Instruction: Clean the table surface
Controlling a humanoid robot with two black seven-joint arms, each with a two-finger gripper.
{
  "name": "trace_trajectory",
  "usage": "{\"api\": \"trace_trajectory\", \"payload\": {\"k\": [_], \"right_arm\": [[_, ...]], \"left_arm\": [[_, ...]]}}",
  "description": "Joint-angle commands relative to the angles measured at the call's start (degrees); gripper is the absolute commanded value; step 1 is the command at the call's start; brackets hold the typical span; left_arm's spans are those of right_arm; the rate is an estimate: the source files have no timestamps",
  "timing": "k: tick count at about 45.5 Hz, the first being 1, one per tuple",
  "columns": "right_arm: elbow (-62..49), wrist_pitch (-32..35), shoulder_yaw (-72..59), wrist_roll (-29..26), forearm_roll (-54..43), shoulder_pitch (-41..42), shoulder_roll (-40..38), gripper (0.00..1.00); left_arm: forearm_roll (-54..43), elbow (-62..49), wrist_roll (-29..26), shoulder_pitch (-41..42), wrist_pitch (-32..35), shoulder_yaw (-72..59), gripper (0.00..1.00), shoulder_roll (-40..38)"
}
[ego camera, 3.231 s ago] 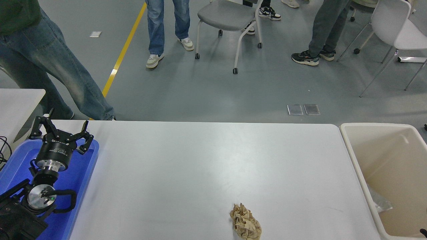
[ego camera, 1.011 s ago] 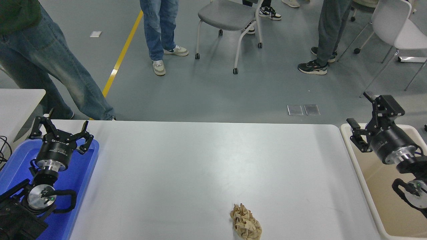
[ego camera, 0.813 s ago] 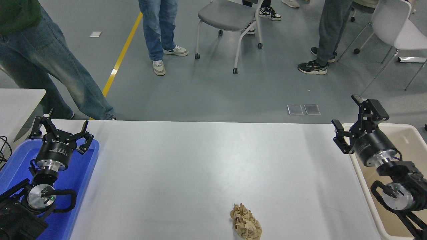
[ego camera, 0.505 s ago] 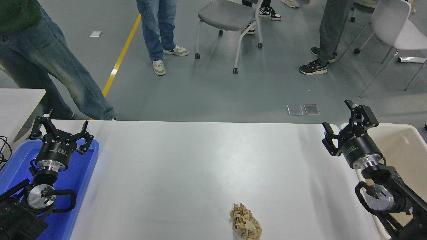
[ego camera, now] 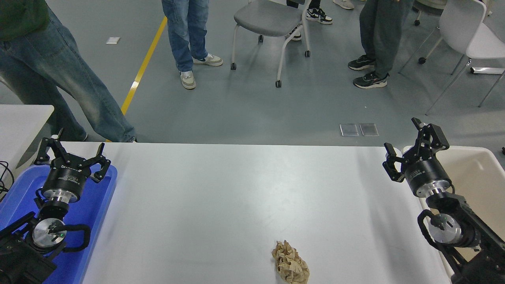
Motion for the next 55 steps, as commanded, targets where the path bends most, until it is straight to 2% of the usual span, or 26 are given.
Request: {"api": "trace_trajectory", "payload": {"k": [1, 4, 15, 26, 36, 45, 55], "right_arm": [[-0.27, 0.62, -0.6, 0.03, 0.06, 0.41, -0.31, 0.99], [0.96, 0.62, -1.04, -0.14, -0.03, 0.32, -0.75, 0.99], [11.51, 0.97, -12.19, -2.51, -0.21, 1.28, -11.9, 0.99], [19.33, 5.54, -21.07, -3.13, -1.35, 5.33, -22.36, 0.99], [28.21, 8.96, -28.98, -3.66, -10.74, 8.14, -27.46, 0.99], [33.31, 15.91, -33.73, -5.42, -15.76, 10.69, -30.28, 0.99], [36.3, 23.64, -36.99, -5.68, -26.83, 13.07, -31.33, 0.99]], "left_arm": [[0.0, 0.0, 0.0, 0.0, -0.04, 0.0, 1.0, 0.0], [0.0, 0.0, 0.0, 0.0, -0.04, 0.0, 1.0, 0.0], [0.0, 0.0, 0.0, 0.0, 0.04, 0.0, 1.0, 0.0], [0.0, 0.0, 0.0, 0.0, -0.04, 0.0, 1.0, 0.0], [0.0, 0.0, 0.0, 0.0, -0.04, 0.0, 1.0, 0.0], [0.0, 0.0, 0.0, 0.0, 0.04, 0.0, 1.0, 0.0], [0.0, 0.0, 0.0, 0.0, -0.04, 0.0, 1.0, 0.0]]}}
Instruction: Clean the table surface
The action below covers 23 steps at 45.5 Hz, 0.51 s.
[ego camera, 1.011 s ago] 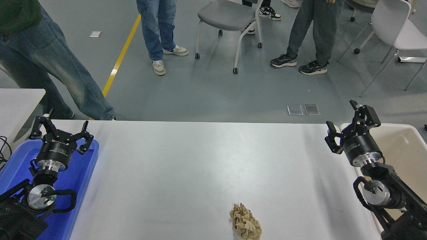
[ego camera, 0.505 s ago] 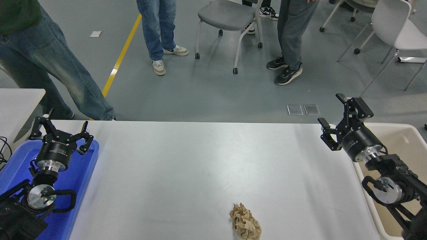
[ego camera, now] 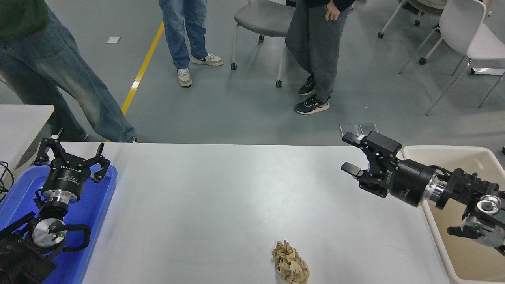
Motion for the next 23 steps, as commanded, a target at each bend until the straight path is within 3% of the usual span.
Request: {"api": "trace_trajectory", "payload": {"k": [1, 12, 23], "right_arm": [[4.66, 8.78, -4.05, -0.66, -10.83, 2.56, -2.27, 0.99], [7.92, 12.12, -6.24, -4.26, -26.03, 3.52, -2.8, 0.99], [8.01, 11.6, -7.3, -12.6, -37.9, 1.06, -0.08, 0.99]], "left_arm": [[-0.01, 0.0, 0.0, 0.0, -0.02, 0.0, 1.0, 0.0], [-0.01, 0.0, 0.0, 0.0, -0.02, 0.0, 1.0, 0.0], [-0.01, 0.0, 0.0, 0.0, 0.07, 0.0, 1.0, 0.0]]}}
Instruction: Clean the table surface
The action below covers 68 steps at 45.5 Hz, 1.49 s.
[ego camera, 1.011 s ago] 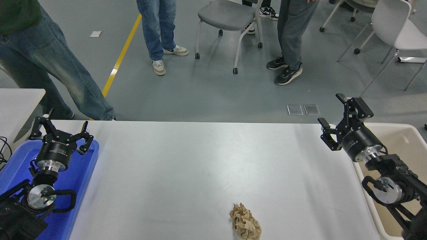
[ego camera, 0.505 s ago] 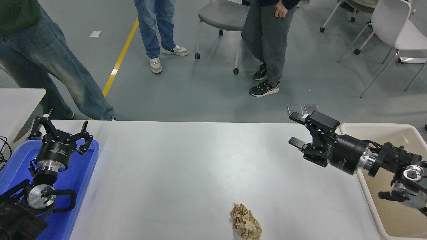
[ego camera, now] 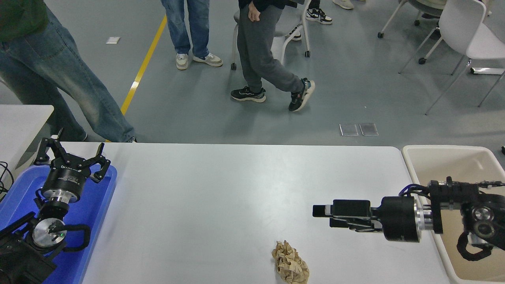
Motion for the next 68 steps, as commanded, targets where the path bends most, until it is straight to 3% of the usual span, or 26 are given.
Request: {"api": "trace_trajectory", "payload": {"k": [1, 10, 18, 27, 36, 47, 68], "right_arm": [[1.1, 1.03, -2.05, -6.52, -12.94, -1.68, 1.55, 0.99], [1.45, -0.2, -4.77, -10.64, -14.79, -2.65, 6.64, 0.99], [1.01, -7.32, -9.78, -16.53, -23.14, -4.5, 10.6, 0.99], [-0.3, -11.98, -9.79, -24.8, -23.76, -4.24, 15.35, 0.99], [0.66, -12.33, -9.34, -26.74, -22.8, -4.5, 15.7, 0.99], [3.74, -12.25, -9.43, -28.58, -12.78, -3.62, 15.35, 0.99], [-6.72, -16.81, -10.23, -29.55, -19.45, -4.76, 27.39, 0.98]], "left_arm": [[0.0, 0.0, 0.0, 0.0, -0.02, 0.0, 1.0, 0.0], [0.0, 0.0, 0.0, 0.0, -0.02, 0.0, 1.0, 0.0], [0.0, 0.0, 0.0, 0.0, -0.02, 0.0, 1.0, 0.0], [0.0, 0.0, 0.0, 0.0, -0.02, 0.0, 1.0, 0.0], [0.0, 0.0, 0.0, 0.0, -0.02, 0.0, 1.0, 0.0], [0.0, 0.0, 0.0, 0.0, -0.02, 0.0, 1.0, 0.0], [0.0, 0.0, 0.0, 0.0, -0.02, 0.0, 1.0, 0.0]]}}
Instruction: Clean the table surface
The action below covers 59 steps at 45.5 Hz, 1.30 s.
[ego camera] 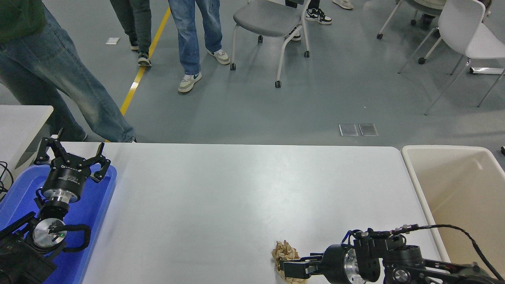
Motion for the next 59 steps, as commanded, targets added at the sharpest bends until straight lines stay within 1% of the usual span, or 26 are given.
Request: {"api": "trace_trajectory", "payload": {"k": [1, 10, 17, 23, 30, 45, 53, 59], "right_arm": [[-5.53, -2.26, -0.13, 0.37, -3.98, -0.34, 4.76, 0.98], [-6.76, -3.84, -0.4, 0.64, -8.9, -0.95, 5.82, 0.98], [-6.67, -4.02, -1.71, 0.64, -10.92, -2.27, 6.0, 0.99], [-7.37, -5.16, -2.94, 1.69, -11.98, -2.36, 6.08, 0.99], [-12.12, -10.6, -5.4, 4.06, -14.35, -1.57, 6.96, 0.99], [-13.88, -17.02, -12.35, 7.32, -15.05, -0.34, 6.7, 0.99], [-17.57, -22.29, -16.65, 10.48, -17.08, -0.25, 7.14, 0.99], [-18.36, -24.49, -18.42, 11.54, -17.08, 0.1, 7.49, 0.98]], "left_arm": [[0.0, 0.0, 0.0, 0.0, 0.01, 0.0, 1.0, 0.0], [0.0, 0.0, 0.0, 0.0, 0.01, 0.0, 1.0, 0.0], [0.0, 0.0, 0.0, 0.0, 0.01, 0.0, 1.0, 0.0], [0.0, 0.0, 0.0, 0.0, 0.01, 0.0, 1.0, 0.0], [0.0, 0.0, 0.0, 0.0, 0.01, 0.0, 1.0, 0.0], [0.0, 0.0, 0.0, 0.0, 0.01, 0.0, 1.0, 0.0], [0.0, 0.0, 0.0, 0.0, 0.01, 0.0, 1.0, 0.0], [0.0, 0.0, 0.0, 0.0, 0.01, 0.0, 1.0, 0.0]]}}
